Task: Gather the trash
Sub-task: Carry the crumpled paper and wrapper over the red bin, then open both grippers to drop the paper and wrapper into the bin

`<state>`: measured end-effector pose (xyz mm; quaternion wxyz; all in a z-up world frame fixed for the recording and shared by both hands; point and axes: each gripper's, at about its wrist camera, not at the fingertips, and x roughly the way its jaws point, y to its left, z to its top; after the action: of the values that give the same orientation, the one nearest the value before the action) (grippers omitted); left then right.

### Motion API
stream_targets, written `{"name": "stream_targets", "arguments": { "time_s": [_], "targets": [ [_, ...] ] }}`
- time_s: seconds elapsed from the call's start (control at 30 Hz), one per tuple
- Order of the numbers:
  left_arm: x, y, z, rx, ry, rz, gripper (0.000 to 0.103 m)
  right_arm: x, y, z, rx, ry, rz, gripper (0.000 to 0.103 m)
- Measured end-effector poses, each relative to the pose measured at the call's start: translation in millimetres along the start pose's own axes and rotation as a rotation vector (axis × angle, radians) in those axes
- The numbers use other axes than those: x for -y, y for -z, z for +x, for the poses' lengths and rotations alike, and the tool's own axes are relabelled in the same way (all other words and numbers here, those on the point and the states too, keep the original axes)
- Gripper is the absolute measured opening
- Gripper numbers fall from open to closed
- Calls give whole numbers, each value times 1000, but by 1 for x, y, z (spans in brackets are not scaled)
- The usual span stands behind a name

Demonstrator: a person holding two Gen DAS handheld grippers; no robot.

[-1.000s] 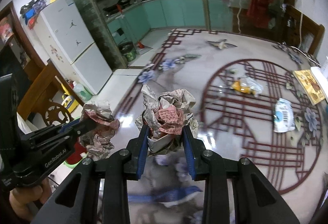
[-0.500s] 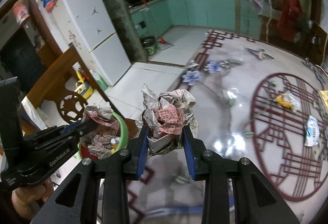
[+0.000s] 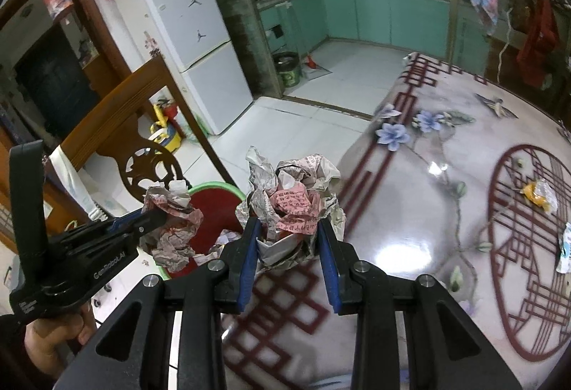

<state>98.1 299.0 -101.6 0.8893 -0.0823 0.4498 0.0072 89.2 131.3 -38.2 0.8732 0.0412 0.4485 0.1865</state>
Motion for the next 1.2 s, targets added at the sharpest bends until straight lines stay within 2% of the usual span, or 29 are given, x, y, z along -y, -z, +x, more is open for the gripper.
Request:
{"name": "stream_targets", "arguments": {
  "time_s": [0.6, 1.2],
  "targets": [
    [-67, 2, 31, -71, -92, -115, 6, -59, -15, 69, -100, -71, -95, 30],
    [-101, 2, 71, -178, -121, -174, 7, -92, -19, 138, -218, -105, -150, 30]
  ]
}}
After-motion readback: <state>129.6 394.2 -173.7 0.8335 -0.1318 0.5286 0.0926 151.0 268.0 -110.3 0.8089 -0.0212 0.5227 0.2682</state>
